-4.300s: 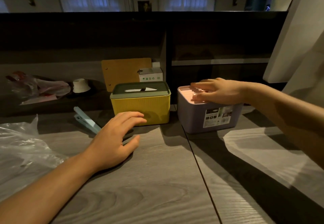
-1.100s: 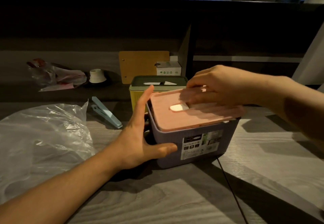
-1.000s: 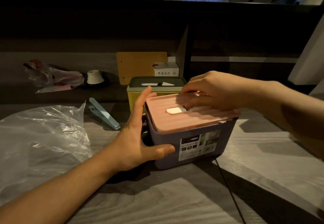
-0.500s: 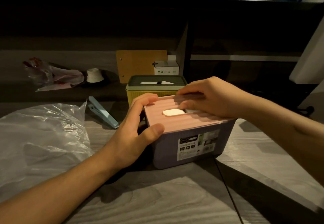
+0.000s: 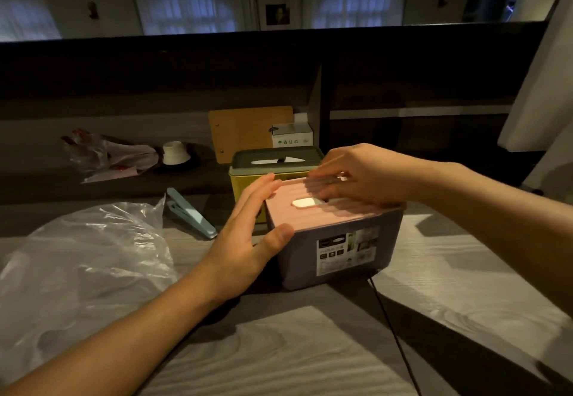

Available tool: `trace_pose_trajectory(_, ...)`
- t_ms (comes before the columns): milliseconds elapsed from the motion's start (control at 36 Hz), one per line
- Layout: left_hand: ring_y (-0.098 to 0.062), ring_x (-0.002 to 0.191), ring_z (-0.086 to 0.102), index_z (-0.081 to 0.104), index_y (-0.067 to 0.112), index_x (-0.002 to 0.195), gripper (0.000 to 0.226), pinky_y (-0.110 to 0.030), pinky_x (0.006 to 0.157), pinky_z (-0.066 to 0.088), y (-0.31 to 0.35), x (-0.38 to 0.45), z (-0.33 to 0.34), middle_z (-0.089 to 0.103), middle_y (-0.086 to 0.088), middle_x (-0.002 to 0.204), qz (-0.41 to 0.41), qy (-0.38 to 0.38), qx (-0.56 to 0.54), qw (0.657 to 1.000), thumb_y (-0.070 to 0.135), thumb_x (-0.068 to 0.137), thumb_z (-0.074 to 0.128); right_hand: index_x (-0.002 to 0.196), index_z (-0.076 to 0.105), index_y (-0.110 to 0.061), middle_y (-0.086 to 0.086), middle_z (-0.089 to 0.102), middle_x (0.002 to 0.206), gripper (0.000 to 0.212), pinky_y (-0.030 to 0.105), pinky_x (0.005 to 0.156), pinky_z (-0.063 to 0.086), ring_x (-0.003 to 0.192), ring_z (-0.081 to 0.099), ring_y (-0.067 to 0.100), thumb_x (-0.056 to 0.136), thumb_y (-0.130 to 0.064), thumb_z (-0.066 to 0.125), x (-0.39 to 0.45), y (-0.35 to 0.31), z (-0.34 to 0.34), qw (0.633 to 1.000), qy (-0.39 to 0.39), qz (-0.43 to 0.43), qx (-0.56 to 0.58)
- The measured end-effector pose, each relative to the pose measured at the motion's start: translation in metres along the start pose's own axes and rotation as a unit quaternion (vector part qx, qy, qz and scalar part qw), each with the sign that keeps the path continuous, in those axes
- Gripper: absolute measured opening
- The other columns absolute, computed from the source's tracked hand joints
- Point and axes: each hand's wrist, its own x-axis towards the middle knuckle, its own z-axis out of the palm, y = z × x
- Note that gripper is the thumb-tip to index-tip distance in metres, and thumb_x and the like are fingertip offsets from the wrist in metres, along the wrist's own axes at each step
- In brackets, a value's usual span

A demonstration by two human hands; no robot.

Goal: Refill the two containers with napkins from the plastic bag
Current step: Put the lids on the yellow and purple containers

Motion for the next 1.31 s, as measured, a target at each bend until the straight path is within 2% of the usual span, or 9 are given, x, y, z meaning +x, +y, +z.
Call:
trace_pose_trajectory(139,0.003,0.144,0.031,0.036,0.041,0.147,0.071,-0.021,0.113,0.034,0.021,-0.005,-0.023,0.033,0.022,0.156,0.046,0.034,0.020,0.998,0.078,0.087,0.043,0.141,0.056,-0.022,0.001,0.054,0.140,0.040,0.022,0.101,0.040,0.127,0.052,0.016,0.101,-0.021,0.056,0.006,-0.043,-0.021,0.993,0.106,-0.035,-0.039)
trace_pose_trajectory(361,-0.009,0.090,0.060,0.064,0.012,0.104,0.013,-0.022,0.081,0.053,0.051,-0.031,-0.114,0.061,0.006,0.097,0.120,0.252,0.254,0.926,0.011,0.095,0.054,0.112,0.059,-0.022,-0.010,0.047,0.084,0.018,0.018,0.065,0.039,0.083,0.049,0.009,0.097,-0.013,0.059,0.068,-0.173,-0.007,0.986,0.133,-0.062,0.084)
trace_pose_trajectory(500,-0.024,0.118,0.054,0.057,0.041,0.109,0.030,-0.047,0.099,0.047,0.031,-0.071,-0.171,0.055,0.006,0.117,-0.315,0.052,0.519,0.793,0.058,0.086,0.066,0.140,0.046,-0.009,0.015,0.050,0.130,0.044,0.042,0.094,0.051,0.113,0.054,0.032,0.097,-0.013,0.058,0.117,-0.204,0.047,0.994,-0.043,0.018,0.100)
trace_pose_trajectory(611,-0.024,0.127,0.051,0.054,0.037,0.137,0.054,-0.042,0.105,0.046,-0.005,-0.110,-0.172,0.049,0.001,0.144,-0.463,-0.045,0.402,0.789,0.056,0.088,0.067,0.155,0.024,-0.013,0.021,0.032,0.149,0.070,0.053,0.106,0.039,0.135,0.035,0.043,0.095,-0.015,0.060,0.139,-0.203,0.096,0.987,-0.061,0.113,0.093)
trace_pose_trajectory(722,-0.021,0.093,0.059,0.069,0.028,0.091,0.008,-0.035,0.080,0.046,-0.031,-0.126,-0.164,0.066,-0.002,0.111,-0.387,0.114,0.376,0.834,0.036,0.090,0.069,0.143,0.043,-0.012,0.015,0.050,0.140,0.052,0.049,0.104,0.045,0.129,0.047,0.035,0.095,-0.012,0.063,0.148,-0.193,0.118,0.981,0.018,0.148,0.123)
trace_pose_trajectory(806,-0.023,0.077,0.059,0.065,0.021,0.078,0.016,-0.034,0.065,0.040,-0.037,-0.124,-0.162,0.067,-0.005,0.084,-0.372,0.222,0.282,0.856,0.025,0.093,0.066,0.132,0.056,-0.009,0.012,0.062,0.126,0.039,0.040,0.093,0.054,0.113,0.061,0.029,0.093,-0.010,0.065,0.148,-0.193,0.120,0.961,0.048,0.165,0.216)
trace_pose_trajectory(1028,-0.027,0.091,0.070,0.063,0.014,0.115,0.018,-0.039,0.075,0.057,-0.018,-0.081,-0.128,0.070,-0.015,0.102,-0.401,0.323,-0.267,0.815,0.022,0.098,0.060,0.114,0.070,-0.014,0.006,0.073,0.105,0.021,0.027,0.071,0.057,0.095,0.071,0.017,0.093,-0.015,0.069,0.101,-0.221,0.109,0.776,0.007,0.097,0.623)
trace_pose_trajectory(1139,-0.029,0.111,0.068,0.059,0.025,0.131,0.063,-0.048,0.093,0.056,-0.003,-0.072,-0.096,0.070,-0.012,0.121,-0.380,0.261,-0.373,0.805,0.061,0.080,0.070,0.108,0.073,-0.017,0.001,0.075,0.098,0.015,0.040,0.087,0.060,0.092,0.073,0.015,0.094,-0.020,0.069,0.073,-0.216,0.109,0.791,0.003,0.104,0.603)
trace_pose_trajectory(1306,-0.022,0.096,0.074,0.068,0.022,0.111,0.013,-0.045,0.086,0.061,0.022,-0.066,-0.049,0.076,-0.006,0.106,-0.322,0.257,-0.260,0.873,0.021,0.099,0.063,0.111,0.073,-0.022,0.000,0.073,0.100,0.016,0.037,0.085,0.061,0.093,0.072,0.014,0.098,-0.019,0.064,0.018,-0.181,0.090,0.832,0.019,0.107,0.544)
